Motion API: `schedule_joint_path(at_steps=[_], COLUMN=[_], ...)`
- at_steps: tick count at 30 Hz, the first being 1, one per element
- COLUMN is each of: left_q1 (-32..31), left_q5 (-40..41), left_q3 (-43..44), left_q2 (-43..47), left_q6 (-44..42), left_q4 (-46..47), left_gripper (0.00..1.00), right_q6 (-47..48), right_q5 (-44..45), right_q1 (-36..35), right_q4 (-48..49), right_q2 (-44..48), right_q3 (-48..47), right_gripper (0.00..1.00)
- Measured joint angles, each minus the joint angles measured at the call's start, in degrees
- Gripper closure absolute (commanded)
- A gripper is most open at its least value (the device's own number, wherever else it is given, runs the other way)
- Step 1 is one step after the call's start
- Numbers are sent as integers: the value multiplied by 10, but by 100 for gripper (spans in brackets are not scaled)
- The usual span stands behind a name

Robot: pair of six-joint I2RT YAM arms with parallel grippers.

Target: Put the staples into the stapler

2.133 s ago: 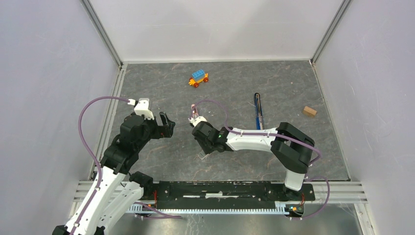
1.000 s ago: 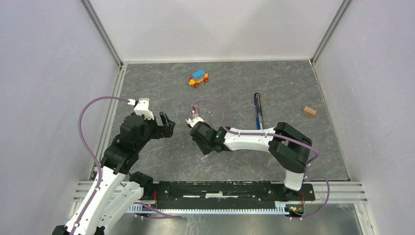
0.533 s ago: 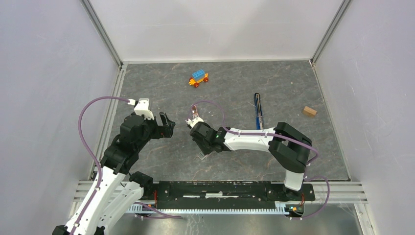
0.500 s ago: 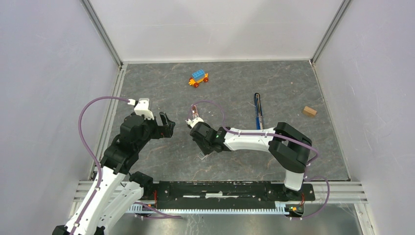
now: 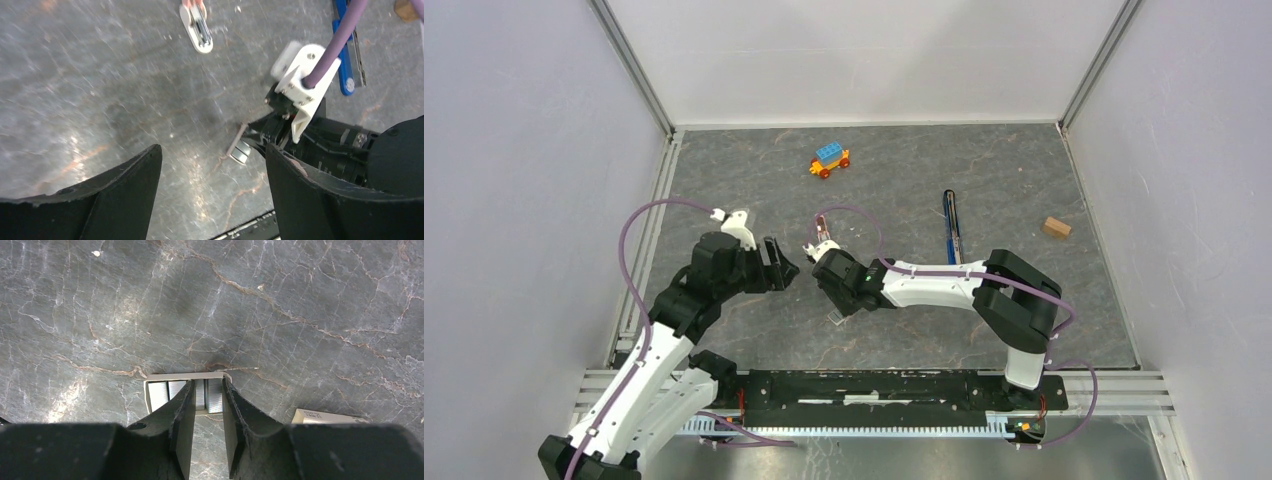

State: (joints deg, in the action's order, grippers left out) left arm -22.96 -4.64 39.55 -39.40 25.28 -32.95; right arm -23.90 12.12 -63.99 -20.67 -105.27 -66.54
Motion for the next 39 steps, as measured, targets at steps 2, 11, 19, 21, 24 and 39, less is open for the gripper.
schedule_joint_path(at_steps=[2, 11, 19, 21, 24, 39], left_q1=[0, 0, 0, 0, 0, 0], left_q5=[-19, -49, -87, -97, -110, -170], left_q3=[-18, -34, -56, -67, -81, -158], left_q2=[-1, -27, -71, -79, -83, -145], left_q6=[18, 61, 117, 130, 145, 204], left_q4=[2, 13, 47, 52, 60, 154], left_gripper=[19, 21, 30, 30, 31, 49], right_q6=[2, 9, 13, 14, 14, -5], right_q5=[0, 2, 13, 16, 20, -57], right_q1=[0, 0, 0, 0, 0, 26], right_q4=[0, 0, -2, -3, -2, 72], right_q2=[0, 0, 1, 2, 3, 74], right_q3=[0, 3, 3, 3, 5, 85], right_gripper=[68, 74, 84, 86, 89, 80])
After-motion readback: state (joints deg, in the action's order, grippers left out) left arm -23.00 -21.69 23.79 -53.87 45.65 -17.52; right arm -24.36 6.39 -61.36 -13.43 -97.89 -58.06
